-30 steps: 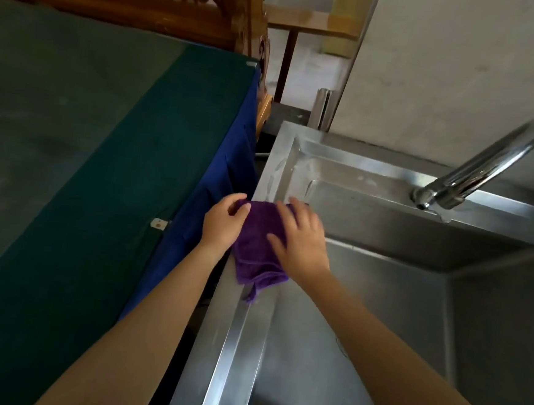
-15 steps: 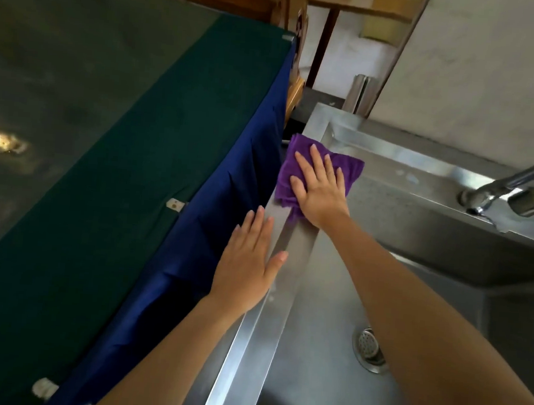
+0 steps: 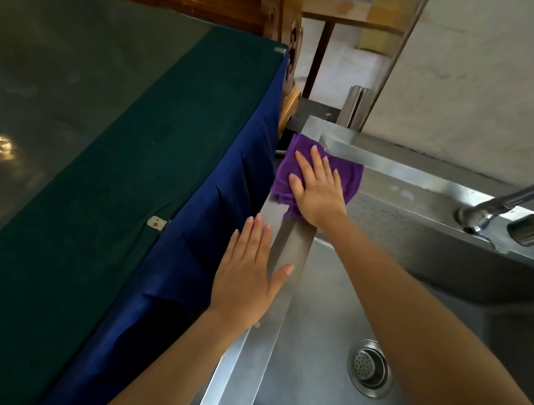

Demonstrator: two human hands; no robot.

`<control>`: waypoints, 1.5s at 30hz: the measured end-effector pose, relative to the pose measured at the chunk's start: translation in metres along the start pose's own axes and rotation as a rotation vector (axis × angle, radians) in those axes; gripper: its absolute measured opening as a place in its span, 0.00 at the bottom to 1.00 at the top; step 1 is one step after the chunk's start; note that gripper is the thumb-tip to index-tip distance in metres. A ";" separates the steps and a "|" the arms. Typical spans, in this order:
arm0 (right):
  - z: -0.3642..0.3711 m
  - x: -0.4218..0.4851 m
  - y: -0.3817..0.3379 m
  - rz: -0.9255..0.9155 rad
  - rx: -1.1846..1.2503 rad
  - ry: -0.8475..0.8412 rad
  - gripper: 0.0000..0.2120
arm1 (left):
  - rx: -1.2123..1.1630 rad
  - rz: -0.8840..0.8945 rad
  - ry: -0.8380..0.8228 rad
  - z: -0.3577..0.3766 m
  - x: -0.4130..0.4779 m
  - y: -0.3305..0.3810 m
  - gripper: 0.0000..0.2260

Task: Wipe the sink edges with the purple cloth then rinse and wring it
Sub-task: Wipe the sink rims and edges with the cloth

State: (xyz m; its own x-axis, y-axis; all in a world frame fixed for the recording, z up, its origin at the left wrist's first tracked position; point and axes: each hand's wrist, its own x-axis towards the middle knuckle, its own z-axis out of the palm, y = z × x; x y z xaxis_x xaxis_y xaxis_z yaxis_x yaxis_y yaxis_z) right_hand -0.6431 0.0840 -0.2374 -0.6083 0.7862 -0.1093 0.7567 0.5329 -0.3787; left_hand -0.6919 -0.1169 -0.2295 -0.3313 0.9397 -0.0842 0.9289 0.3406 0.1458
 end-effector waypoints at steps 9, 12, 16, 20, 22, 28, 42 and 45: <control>-0.015 0.029 0.014 0.016 0.008 0.050 0.23 | -0.046 0.020 0.003 -0.008 0.024 0.010 0.40; -0.014 0.020 0.026 0.003 -0.034 0.080 0.23 | -0.015 0.052 -0.011 -0.009 0.044 0.016 0.37; -0.011 0.002 0.046 0.013 -0.067 0.131 0.22 | 0.014 0.075 -0.013 -0.009 0.068 0.023 0.37; -0.011 -0.019 0.067 0.013 -0.029 0.246 0.20 | 0.011 0.067 -0.011 -0.009 0.096 0.033 0.32; -0.015 -0.034 0.076 0.027 0.008 0.326 0.20 | 0.005 0.063 0.005 -0.008 0.105 0.035 0.32; -0.038 -0.060 0.117 0.316 0.104 0.614 0.18 | 0.063 0.072 0.077 0.002 0.105 0.033 0.34; -0.019 -0.046 0.108 0.101 -0.056 0.211 0.23 | 0.053 0.078 0.091 0.003 0.106 0.034 0.34; -0.022 -0.061 0.135 0.193 -0.146 0.201 0.26 | 0.046 0.079 0.083 0.002 0.106 0.033 0.34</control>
State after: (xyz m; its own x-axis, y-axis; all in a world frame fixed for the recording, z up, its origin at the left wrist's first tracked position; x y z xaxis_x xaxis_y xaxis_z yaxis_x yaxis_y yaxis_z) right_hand -0.4987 0.1145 -0.2619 -0.4013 0.9156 0.0235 0.8889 0.3956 -0.2309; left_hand -0.6959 -0.0065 -0.2355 -0.2674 0.9636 0.0075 0.9586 0.2652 0.1035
